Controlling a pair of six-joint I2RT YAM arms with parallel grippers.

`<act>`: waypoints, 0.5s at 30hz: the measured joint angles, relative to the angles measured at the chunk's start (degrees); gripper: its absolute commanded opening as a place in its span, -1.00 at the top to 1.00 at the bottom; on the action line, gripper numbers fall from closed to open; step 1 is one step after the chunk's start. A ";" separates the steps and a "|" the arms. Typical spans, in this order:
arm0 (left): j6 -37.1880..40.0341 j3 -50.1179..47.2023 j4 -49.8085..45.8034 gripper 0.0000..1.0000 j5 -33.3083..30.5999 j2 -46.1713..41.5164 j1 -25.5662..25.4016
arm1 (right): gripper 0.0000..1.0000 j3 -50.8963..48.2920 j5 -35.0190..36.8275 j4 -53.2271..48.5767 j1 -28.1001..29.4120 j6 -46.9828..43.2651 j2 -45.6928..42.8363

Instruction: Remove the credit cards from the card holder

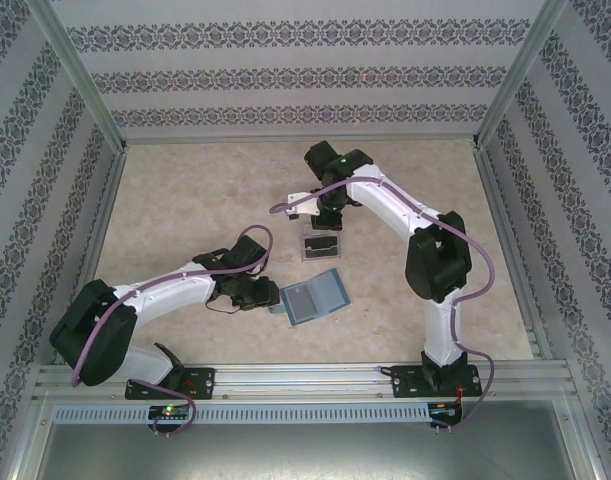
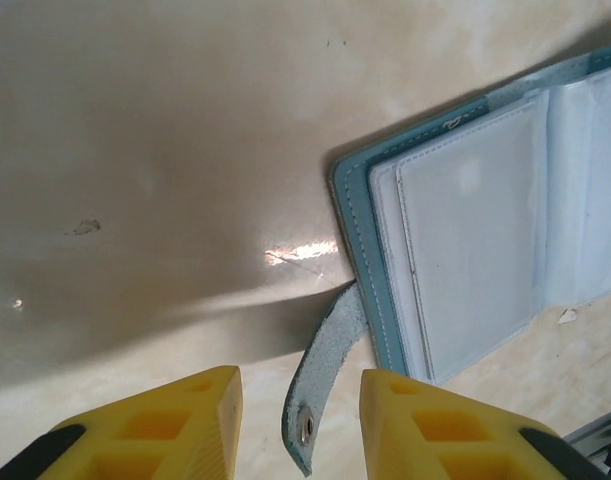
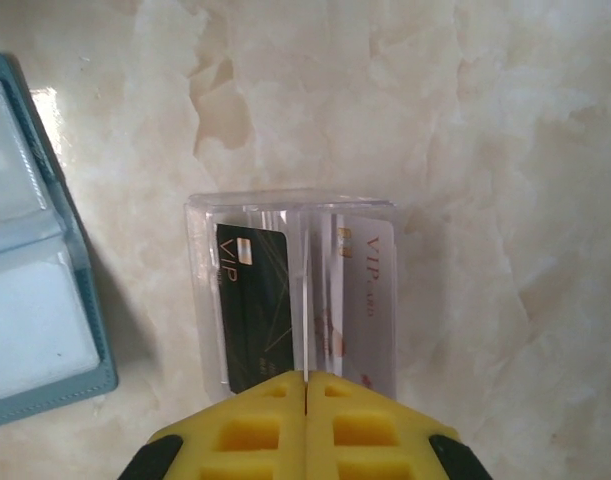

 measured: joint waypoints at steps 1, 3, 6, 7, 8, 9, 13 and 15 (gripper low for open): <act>-0.07 -0.11 0.04 0.27 0.20 0.00 0.00 | 1.00 0.79 0.17 -0.42 -0.07 -0.52 0.52; -0.55 -0.68 0.59 0.26 1.07 0.00 0.00 | 1.00 2.93 0.42 -1.38 -0.37 -1.86 1.95; -1.68 -1.79 2.21 0.24 2.86 0.02 0.00 | 1.00 5.51 0.48 -2.38 -0.74 -3.21 3.89; -2.12 -2.27 2.99 0.24 3.39 0.02 0.00 | 1.00 6.08 0.50 -2.78 -0.92 -3.45 4.42; -2.56 -2.69 3.67 0.24 3.91 0.02 0.00 | 1.00 6.69 0.52 -3.23 -1.09 -3.76 5.01; -2.86 -2.99 4.20 0.24 4.48 0.09 0.00 | 1.00 7.30 0.50 -3.65 -1.09 -4.09 5.66; -3.69 -3.30 5.40 0.24 5.66 0.90 0.00 | 1.00 8.63 0.17 -5.38 -1.36 -4.79 7.98; -4.04 -3.30 6.08 0.26 6.01 1.68 0.00 | 1.00 8.76 -0.20 -6.23 -1.36 -4.83 8.81</act>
